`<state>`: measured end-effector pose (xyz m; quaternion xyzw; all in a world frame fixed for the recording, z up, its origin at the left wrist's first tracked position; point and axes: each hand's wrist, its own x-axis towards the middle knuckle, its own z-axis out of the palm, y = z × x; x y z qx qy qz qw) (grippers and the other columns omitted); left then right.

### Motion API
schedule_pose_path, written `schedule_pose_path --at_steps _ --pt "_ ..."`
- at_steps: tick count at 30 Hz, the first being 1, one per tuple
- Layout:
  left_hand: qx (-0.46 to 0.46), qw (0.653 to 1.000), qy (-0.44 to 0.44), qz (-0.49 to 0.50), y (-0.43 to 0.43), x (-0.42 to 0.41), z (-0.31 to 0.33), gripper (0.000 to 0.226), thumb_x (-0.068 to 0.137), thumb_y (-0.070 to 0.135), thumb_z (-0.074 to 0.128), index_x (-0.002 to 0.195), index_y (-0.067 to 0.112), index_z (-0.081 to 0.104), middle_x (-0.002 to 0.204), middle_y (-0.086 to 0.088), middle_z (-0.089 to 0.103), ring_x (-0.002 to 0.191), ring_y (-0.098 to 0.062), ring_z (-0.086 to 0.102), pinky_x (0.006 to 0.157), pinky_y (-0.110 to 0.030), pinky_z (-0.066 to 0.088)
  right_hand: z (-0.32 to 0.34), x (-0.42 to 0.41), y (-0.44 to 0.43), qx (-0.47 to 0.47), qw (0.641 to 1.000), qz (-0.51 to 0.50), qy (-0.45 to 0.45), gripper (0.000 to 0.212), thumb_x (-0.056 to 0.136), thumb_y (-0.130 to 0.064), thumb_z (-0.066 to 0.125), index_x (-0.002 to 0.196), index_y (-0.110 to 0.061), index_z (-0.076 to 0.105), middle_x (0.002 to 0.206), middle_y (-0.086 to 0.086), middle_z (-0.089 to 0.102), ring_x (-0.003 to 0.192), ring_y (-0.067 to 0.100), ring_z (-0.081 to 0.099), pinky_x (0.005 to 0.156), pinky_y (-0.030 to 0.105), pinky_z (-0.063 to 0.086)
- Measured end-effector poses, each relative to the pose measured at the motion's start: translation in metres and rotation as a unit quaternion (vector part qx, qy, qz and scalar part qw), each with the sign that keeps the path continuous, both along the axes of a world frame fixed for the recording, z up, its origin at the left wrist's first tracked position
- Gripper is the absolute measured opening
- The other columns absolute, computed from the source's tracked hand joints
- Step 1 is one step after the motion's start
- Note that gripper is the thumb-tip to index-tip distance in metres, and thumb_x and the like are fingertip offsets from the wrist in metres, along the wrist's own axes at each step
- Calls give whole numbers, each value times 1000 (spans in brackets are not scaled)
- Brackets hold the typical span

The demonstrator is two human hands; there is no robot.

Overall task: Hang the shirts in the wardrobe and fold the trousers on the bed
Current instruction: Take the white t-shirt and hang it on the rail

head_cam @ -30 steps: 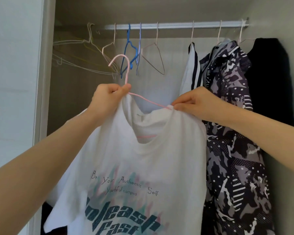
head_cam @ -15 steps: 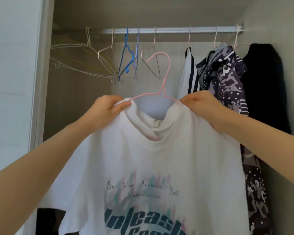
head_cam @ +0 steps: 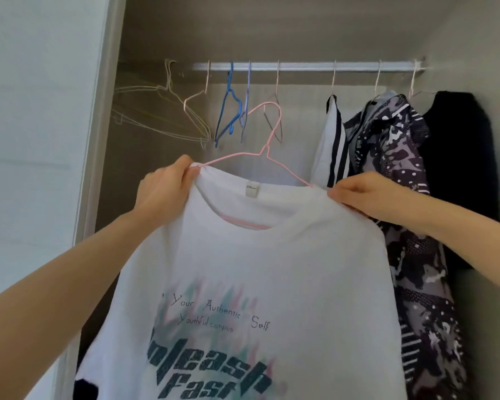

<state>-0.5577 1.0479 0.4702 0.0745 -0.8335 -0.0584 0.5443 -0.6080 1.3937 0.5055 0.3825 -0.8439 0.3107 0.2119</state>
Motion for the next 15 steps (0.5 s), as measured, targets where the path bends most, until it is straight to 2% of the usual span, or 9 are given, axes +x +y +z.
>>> schedule_pose_path --at_steps 1,3,7,10,15 --pt "5 1000 -5 2 1 -1 2 31 104 44 25 100 21 45 84 -1 62 76 -27 62 76 -44 53 -2 0 -1 -14 999 13 -27 46 97 -35 51 84 7 63 73 15 63 66 24 58 69 33 49" --pt "24 999 -22 6 2 -3 7 30 105 42 26 105 20 47 89 -2 62 79 -25 61 78 -43 51 -4 4 -4 -64 992 46 -96 36 100 -31 49 97 -2 71 93 8 74 86 23 71 83 33 55" --pt "45 997 -61 31 0 -4 18 27 105 36 30 112 19 50 96 -2 62 87 -26 60 89 -49 50 0 12 -4 -121 976 77 -164 30 98 -33 52 104 -11 72 98 3 75 93 18 71 86 31 54" --pt "44 997 -44 38 -2 -8 21 23 104 33 36 113 18 52 95 -1 59 89 -25 60 92 -49 50 3 18 -3 -152 964 93 -195 31 97 -34 53 103 -10 72 97 3 76 88 16 72 78 30 55" --pt "68 997 -12 -44 0 -25 27 24 102 30 45 104 13 63 100 -5 61 84 -25 59 79 -44 53 11 28 -8 -279 927 95 -231 27 94 -29 60 96 -3 70 87 8 75 72 18 71 60 26 57"
